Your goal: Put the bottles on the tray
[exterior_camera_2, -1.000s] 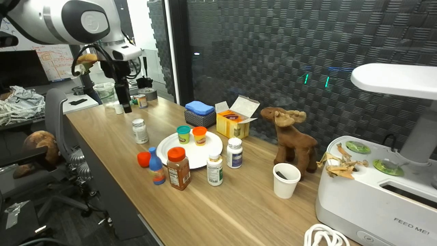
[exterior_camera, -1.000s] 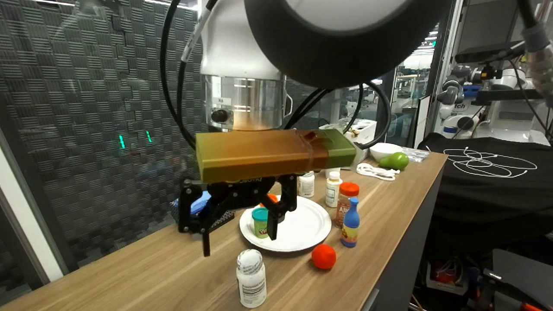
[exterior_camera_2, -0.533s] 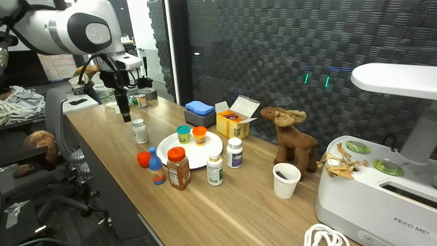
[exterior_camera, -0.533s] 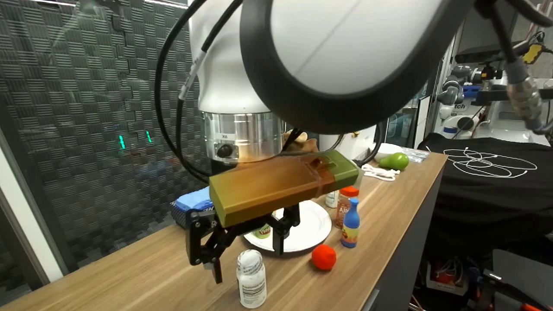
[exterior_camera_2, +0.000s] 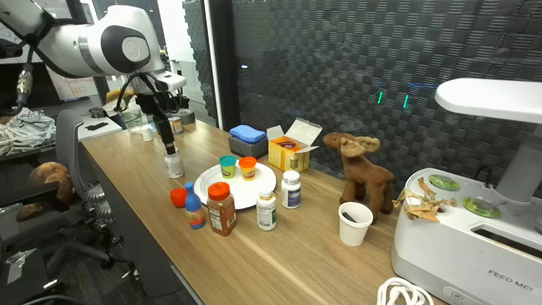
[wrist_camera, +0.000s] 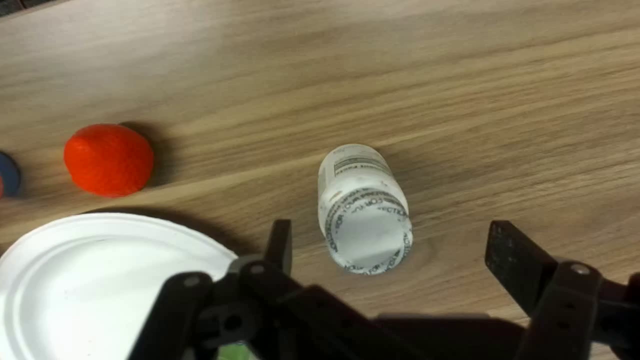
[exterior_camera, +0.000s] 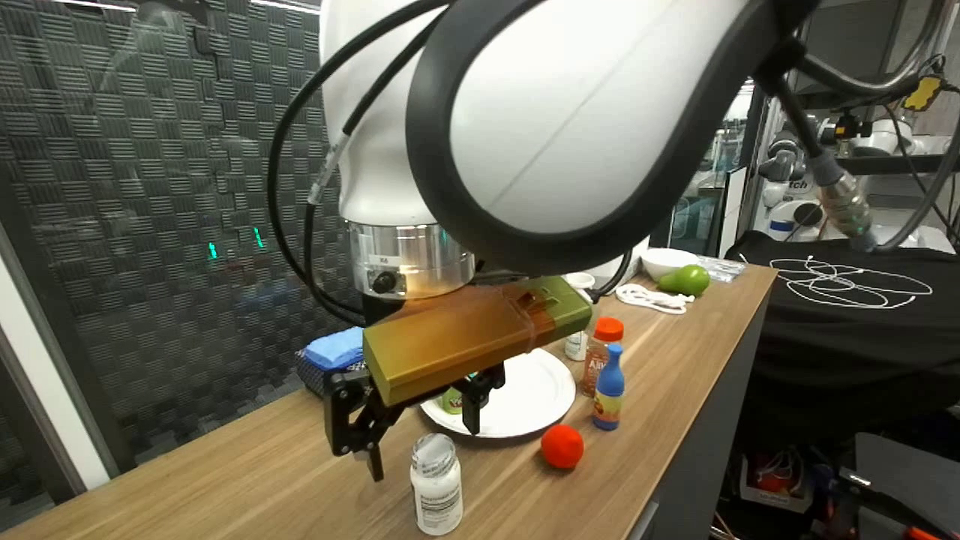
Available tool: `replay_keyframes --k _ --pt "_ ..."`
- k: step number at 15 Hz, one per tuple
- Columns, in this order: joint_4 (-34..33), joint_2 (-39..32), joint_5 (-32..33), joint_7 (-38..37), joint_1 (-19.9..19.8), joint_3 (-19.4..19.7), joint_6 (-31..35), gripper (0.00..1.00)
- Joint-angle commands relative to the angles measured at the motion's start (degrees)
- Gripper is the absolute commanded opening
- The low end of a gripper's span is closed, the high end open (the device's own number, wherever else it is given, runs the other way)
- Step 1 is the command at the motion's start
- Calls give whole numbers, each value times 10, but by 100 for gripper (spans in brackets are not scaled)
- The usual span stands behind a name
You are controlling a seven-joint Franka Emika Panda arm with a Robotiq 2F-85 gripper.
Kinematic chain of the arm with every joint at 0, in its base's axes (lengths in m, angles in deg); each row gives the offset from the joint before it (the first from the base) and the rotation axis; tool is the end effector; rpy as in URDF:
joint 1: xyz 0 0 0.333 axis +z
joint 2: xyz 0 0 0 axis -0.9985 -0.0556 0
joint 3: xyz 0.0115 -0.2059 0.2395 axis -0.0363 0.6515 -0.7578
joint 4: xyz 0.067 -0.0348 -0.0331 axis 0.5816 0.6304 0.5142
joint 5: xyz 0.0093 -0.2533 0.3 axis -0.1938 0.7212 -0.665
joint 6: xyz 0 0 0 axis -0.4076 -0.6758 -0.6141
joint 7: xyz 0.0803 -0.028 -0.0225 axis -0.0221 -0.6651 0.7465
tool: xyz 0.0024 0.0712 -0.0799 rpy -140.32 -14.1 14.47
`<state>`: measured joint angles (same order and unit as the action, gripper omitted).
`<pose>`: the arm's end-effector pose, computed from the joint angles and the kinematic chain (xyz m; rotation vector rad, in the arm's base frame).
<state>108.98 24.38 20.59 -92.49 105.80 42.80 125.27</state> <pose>0.5163 0.2739 0.2897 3.0991 -0.3838 0.1137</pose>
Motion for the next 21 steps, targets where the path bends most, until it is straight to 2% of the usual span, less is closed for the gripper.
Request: replay_keyframes --k 1,2,3,9,15,21 --pt "-28 -25 5 6 5 9 10 75" --pt "-31 -30 4 7 5 10 9 74" --pt "-33 -31 6 4 7 12 7 68" --pt "-10 2 27 -28 16 31 7 19" --pt "-6 64 46 -63 6 36 -7 19" --pt "-8 115 81 -85 -34 46 -79 19"
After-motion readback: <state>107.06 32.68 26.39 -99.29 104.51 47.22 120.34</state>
